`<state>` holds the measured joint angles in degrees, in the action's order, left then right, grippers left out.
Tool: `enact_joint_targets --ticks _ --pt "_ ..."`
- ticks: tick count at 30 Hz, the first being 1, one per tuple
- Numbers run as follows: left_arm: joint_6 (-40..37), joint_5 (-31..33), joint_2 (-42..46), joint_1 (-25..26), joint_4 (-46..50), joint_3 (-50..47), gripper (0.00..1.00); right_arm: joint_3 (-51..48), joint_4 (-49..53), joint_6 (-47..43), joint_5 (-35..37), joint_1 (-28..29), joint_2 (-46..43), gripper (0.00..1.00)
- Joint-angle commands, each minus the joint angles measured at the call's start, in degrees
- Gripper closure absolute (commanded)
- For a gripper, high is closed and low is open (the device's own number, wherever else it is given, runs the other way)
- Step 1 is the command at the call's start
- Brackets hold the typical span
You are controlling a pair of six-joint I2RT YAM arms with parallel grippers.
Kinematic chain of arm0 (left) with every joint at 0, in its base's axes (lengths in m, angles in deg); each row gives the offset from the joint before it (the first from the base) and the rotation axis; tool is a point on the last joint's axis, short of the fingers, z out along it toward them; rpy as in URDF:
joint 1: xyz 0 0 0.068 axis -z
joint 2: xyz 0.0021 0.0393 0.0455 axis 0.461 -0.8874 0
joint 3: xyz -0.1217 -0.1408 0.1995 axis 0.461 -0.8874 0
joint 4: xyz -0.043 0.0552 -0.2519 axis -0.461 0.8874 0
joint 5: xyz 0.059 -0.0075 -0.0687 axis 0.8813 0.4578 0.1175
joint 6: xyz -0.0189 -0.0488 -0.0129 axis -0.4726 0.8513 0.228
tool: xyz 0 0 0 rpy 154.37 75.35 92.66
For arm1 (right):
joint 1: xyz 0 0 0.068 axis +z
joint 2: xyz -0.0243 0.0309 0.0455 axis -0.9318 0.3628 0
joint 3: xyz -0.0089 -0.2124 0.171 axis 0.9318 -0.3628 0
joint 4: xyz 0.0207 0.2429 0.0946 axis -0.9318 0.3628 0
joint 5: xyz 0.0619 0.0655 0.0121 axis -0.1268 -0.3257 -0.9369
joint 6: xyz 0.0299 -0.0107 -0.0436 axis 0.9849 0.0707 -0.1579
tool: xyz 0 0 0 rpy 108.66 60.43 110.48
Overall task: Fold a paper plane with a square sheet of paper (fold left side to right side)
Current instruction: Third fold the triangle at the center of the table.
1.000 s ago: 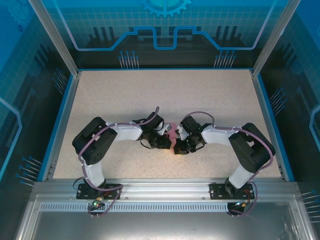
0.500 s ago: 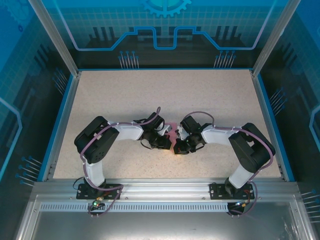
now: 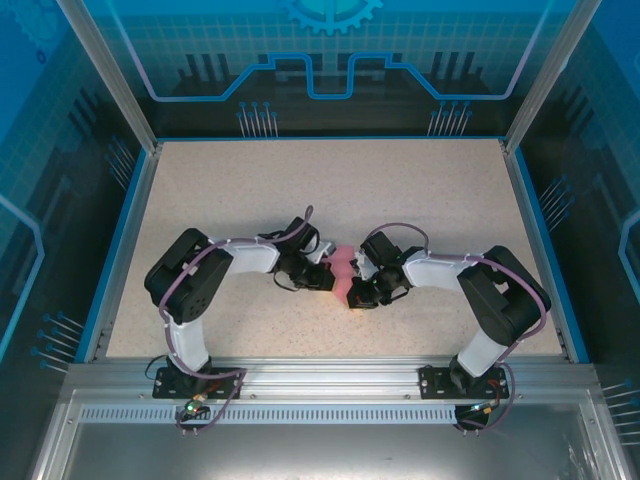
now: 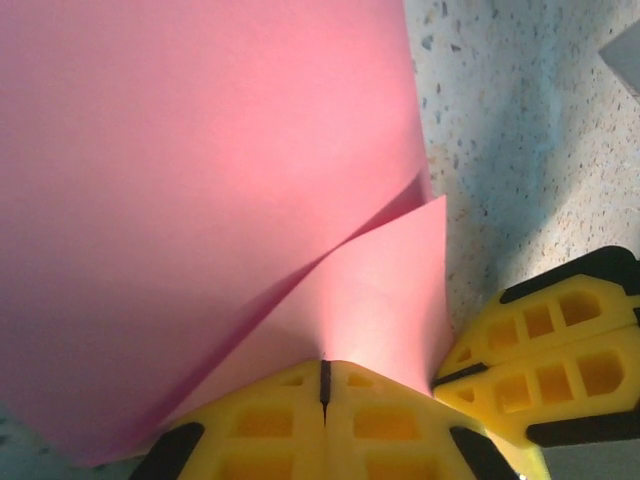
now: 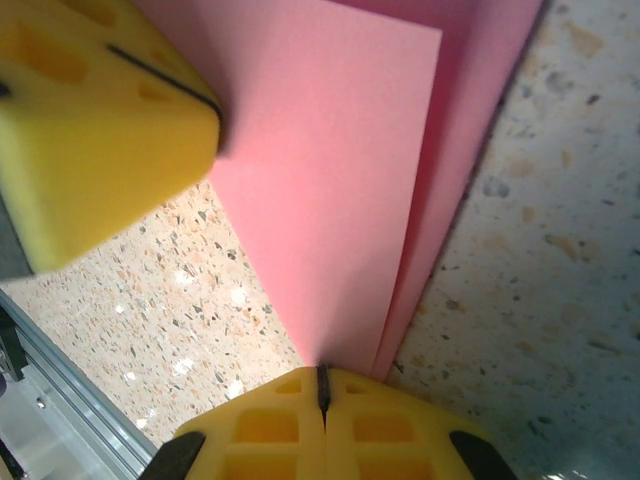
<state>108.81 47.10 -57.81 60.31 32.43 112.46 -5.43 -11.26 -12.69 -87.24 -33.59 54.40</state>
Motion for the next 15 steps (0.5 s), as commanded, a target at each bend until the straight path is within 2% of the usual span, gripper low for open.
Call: enact_joint_targets --ticks 1,9,15 --pt "-4.2 10.5 -1.6 -4.6 4.3 0.7 0.98 -3.4 7.6 -0.9 7.4 -0.5 2.0 1.00" --pt "-6.2 11.3 -1.9 -9.7 4.7 0.8 0.98 -4.6 7.0 -0.9 6.5 -0.5 1.6 1.00" --pt "-6.2 10.9 0.0 -11.4 5.4 1.6 0.96 -5.3 4.8 -0.8 5.2 -0.5 0.8 1.00"
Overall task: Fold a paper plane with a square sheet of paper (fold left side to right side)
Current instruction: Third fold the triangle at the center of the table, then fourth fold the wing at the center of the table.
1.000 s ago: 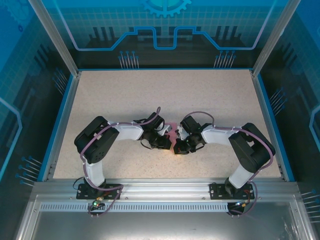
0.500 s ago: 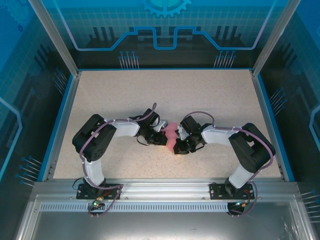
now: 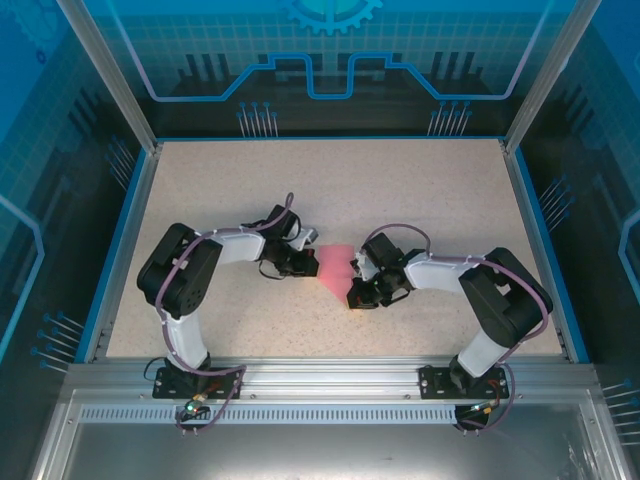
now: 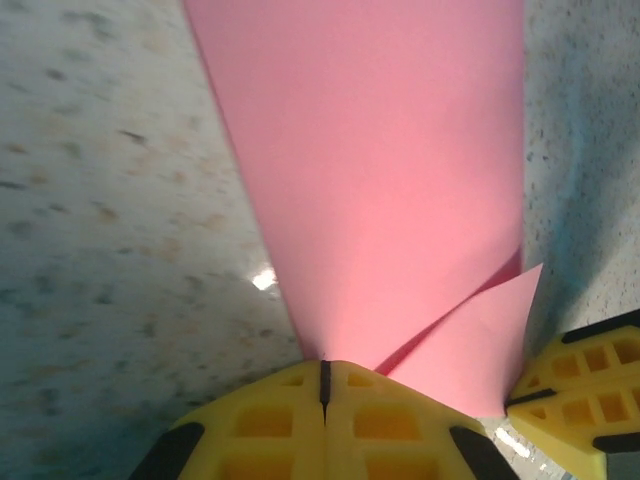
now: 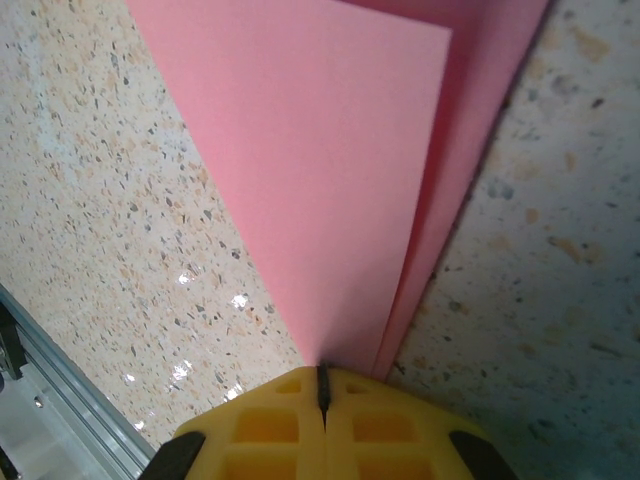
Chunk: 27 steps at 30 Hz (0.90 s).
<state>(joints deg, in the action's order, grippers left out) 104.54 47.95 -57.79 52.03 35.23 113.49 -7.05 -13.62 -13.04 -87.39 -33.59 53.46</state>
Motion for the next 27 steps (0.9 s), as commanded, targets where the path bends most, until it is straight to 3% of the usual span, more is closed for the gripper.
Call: enact_joint_targets --ticks 1,6,10,16,22,27 --pt "-1.6 9.7 0.9 -3.3 2.9 0.6 0.94 -3.7 6.3 -0.8 4.9 -0.5 1.3 1.00" --pt "2.6 6.2 6.6 -3.2 2.6 -1.7 0.82 -3.6 2.6 -1.8 5.2 -0.5 -3.7 0.98" --pt "10.6 0.7 11.1 -3.0 -2.6 -6.8 0.71 -3.2 3.1 -4.1 9.7 -0.5 -9.8 0.82" --pt "21.4 -4.3 13.6 -1.1 -11.0 -12.8 0.59 -3.3 4.0 -8.7 13.9 -0.4 -18.3 0.67" --pt "24.3 -4.0 9.9 1.4 -11.8 -11.5 0.57 -3.5 2.6 -12.4 14.5 3.0 -21.3 0.61" --pt "24.8 -3.6 7.7 2.5 -11.8 -10.4 0.55 -0.5 3.0 -13.0 17.0 3.4 -15.4 0.52"
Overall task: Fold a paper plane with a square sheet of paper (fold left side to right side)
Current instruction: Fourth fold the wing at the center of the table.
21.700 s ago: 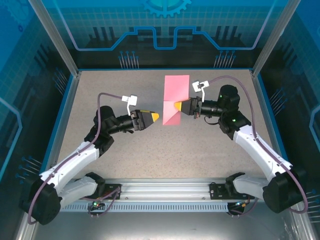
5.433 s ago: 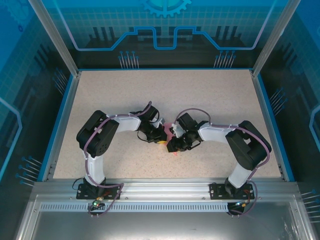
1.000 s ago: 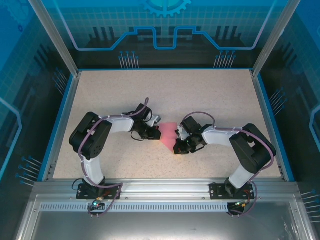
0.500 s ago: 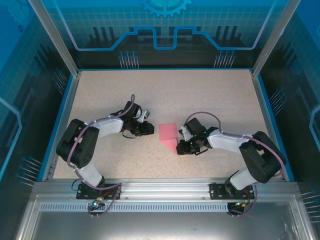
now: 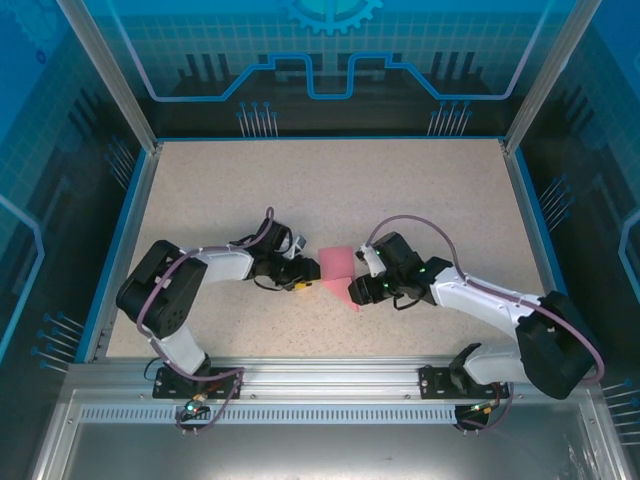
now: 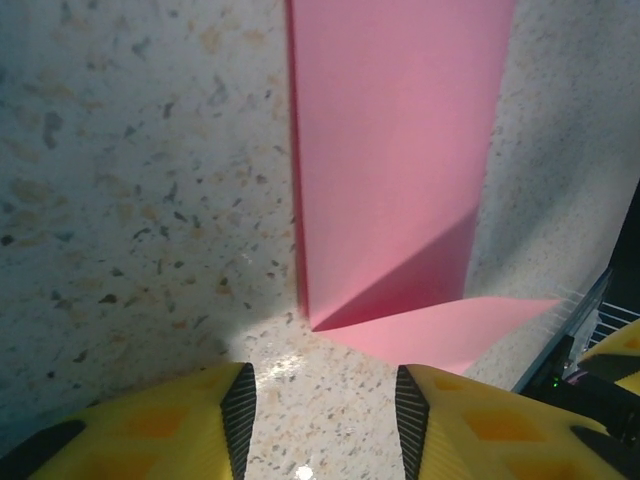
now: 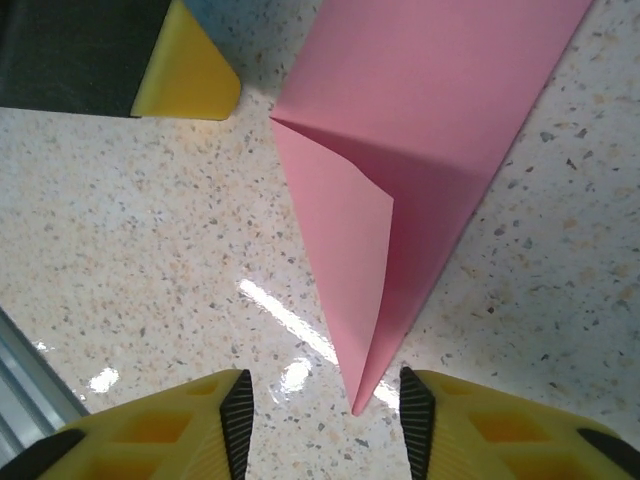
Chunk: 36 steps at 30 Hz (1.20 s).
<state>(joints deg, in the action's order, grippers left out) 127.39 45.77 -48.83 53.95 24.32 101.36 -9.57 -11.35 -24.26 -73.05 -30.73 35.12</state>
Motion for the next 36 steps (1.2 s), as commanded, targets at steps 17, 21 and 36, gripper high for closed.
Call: enact_joint_targets --ticks 17,21,36 --pt "3.6 -1.3 -3.1 2.6 0.2 3.2 0.52 7.7 -2.8 -4.7 3.0 -1.6 14.9 0.94" --pt "3.7 -1.5 -3.4 3.1 0.6 3.7 0.52 7.5 -2.2 -4.7 3.7 -1.7 14.5 0.96" --pt "6.2 -3.0 -4.4 4.3 -1.0 7.2 0.80 5.4 -0.6 -4.5 8.1 -1.6 8.8 0.70"
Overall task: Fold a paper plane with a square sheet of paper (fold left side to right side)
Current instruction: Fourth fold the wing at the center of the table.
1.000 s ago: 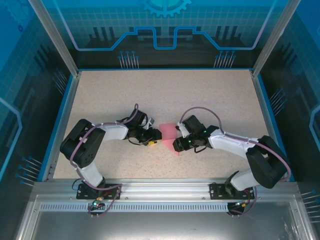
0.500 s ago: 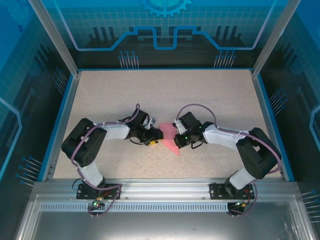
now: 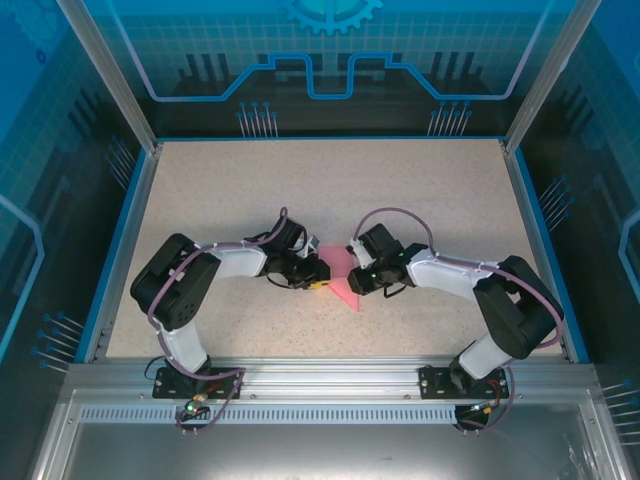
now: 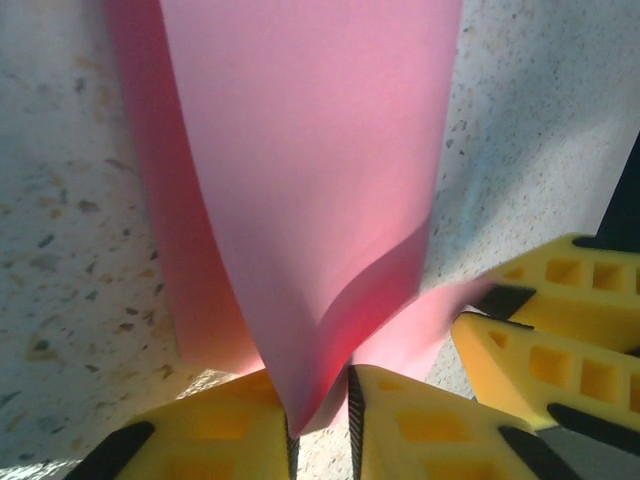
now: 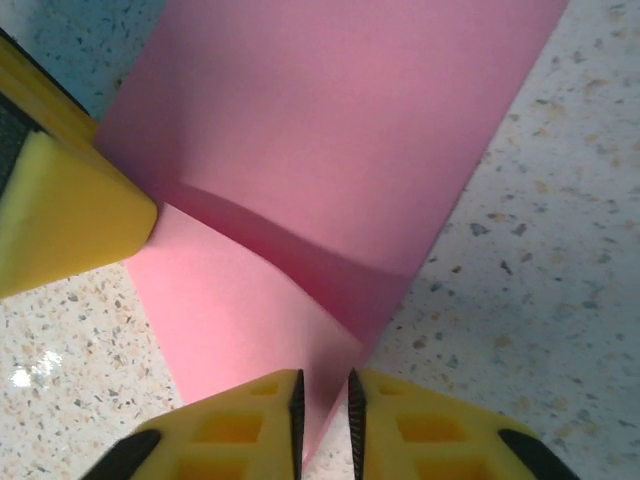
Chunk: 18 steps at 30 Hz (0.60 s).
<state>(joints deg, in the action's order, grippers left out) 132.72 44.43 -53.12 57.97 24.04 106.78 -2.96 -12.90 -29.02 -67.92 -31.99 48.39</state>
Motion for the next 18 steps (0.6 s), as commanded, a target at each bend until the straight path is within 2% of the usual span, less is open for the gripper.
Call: enact_joint_targets --ticks 1,5,9,12,18 --pt "1.0 -1.8 0.1 0.3 -0.7 2.1 0.80 -1.9 0.8 0.2 3.7 -0.2 -6.2 0.67" --pt "1.2 -2.2 0.5 0.4 0.2 3.3 0.81 -4.3 2.0 -0.8 7.4 2.8 -13.0 0.55" --pt "1.2 -2.4 0.5 0.4 1.5 4.4 0.81 -6.4 0.6 -0.9 12.0 9.5 -15.4 0.54" --pt "1.0 -2.4 0.6 0.4 2.3 5.2 0.81 -6.9 -2.1 -0.3 15.0 13.3 -13.1 0.52" --pt "1.2 -2.4 0.9 0.4 3.0 5.7 0.81 -3.4 -3.9 -1.0 16.9 15.9 -5.3 0.51"
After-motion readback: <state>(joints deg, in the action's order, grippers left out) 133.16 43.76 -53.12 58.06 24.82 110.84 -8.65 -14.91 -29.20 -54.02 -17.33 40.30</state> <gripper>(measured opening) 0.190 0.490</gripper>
